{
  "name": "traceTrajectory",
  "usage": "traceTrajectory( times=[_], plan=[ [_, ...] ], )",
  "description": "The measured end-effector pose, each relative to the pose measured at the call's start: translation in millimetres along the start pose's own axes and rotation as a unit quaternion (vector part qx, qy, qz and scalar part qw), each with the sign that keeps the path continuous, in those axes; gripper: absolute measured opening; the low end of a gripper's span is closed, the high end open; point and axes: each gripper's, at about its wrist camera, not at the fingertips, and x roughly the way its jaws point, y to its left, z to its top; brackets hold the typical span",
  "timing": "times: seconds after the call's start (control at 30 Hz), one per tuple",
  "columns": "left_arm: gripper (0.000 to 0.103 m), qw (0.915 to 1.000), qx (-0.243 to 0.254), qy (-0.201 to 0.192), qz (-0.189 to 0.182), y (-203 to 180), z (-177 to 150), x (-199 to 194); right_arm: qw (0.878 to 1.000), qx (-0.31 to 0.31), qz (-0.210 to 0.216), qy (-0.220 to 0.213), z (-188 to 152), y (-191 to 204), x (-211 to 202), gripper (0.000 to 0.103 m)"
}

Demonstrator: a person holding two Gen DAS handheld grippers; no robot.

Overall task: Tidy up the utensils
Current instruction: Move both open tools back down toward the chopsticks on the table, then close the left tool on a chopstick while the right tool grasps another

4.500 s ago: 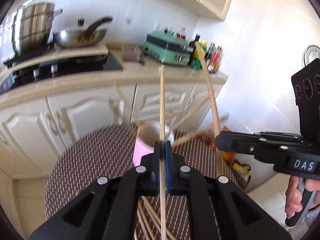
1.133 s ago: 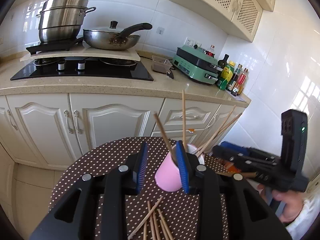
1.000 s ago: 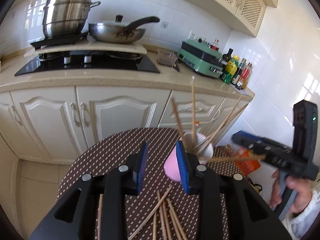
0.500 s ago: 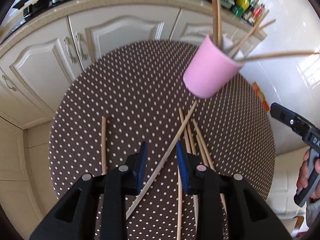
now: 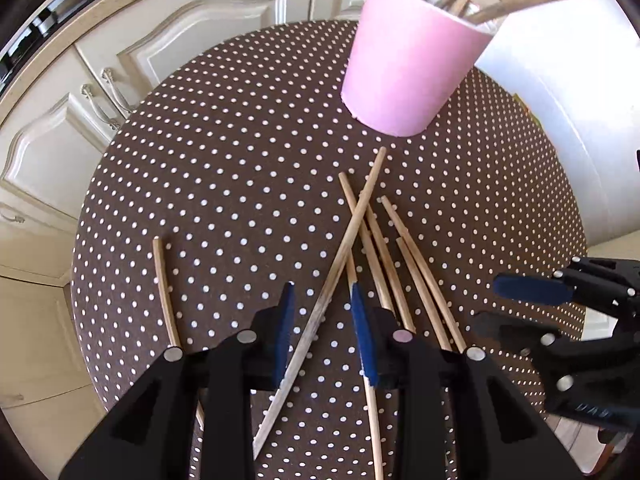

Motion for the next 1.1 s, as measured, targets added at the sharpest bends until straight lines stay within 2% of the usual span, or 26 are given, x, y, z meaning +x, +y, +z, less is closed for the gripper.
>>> traceTrajectory(
  times=[0.07, 0.2, 0.33, 0.4, 0.6, 0.73, 0.97, 1.1],
  plan=[
    [0.028, 0.9998, 0.01, 0.012, 0.007, -0.2, 6.4, 5.5, 1.0, 0.002, 0.001, 0.011, 1.7, 2.5, 5.6, 0.029],
    [0.012, 0.9991, 0.023, 0.034, 0.009, -5.2, 15.1, 13.9, 0.999, 0.0, -0.007, 0.034, 7.1, 4.2, 17.2, 0.026],
    [0.011, 0.9987, 0.03, 0.04, 0.013, -6.0, 22.5, 19.5, 0.999, -0.012, -0.02, 0.033, 13.2, 16.4, 23.5, 0.025],
    [0.011, 0.9982, 0.035, 0.046, 0.014, -7.8, 26.7, 21.1, 0.998, -0.03, -0.045, 0.038, 15.0, 23.9, 25.7, 0.021],
    [0.01, 0.9972, 0.049, 0.053, 0.019, -12.5, 36.2, 25.2, 0.992, -0.054, -0.09, 0.066, 24.9, 59.5, 40.8, 0.021],
    [0.006, 0.9985, 0.028, 0.045, 0.01, -12.6, 38.0, 25.9, 0.991, -0.04, -0.098, 0.082, 32.2, 67.3, 47.5, 0.021],
    [0.006, 0.9992, -0.023, 0.021, -0.023, 1.0, 35.3, 19.4, 0.977, -0.088, -0.147, 0.125, 51.9, 87.7, 63.7, 0.024],
    [0.006, 0.9984, -0.041, -0.003, -0.039, 7.8, 31.8, 3.0, 0.975, -0.095, -0.155, 0.129, 55.0, 98.9, 68.9, 0.021]
  ],
)
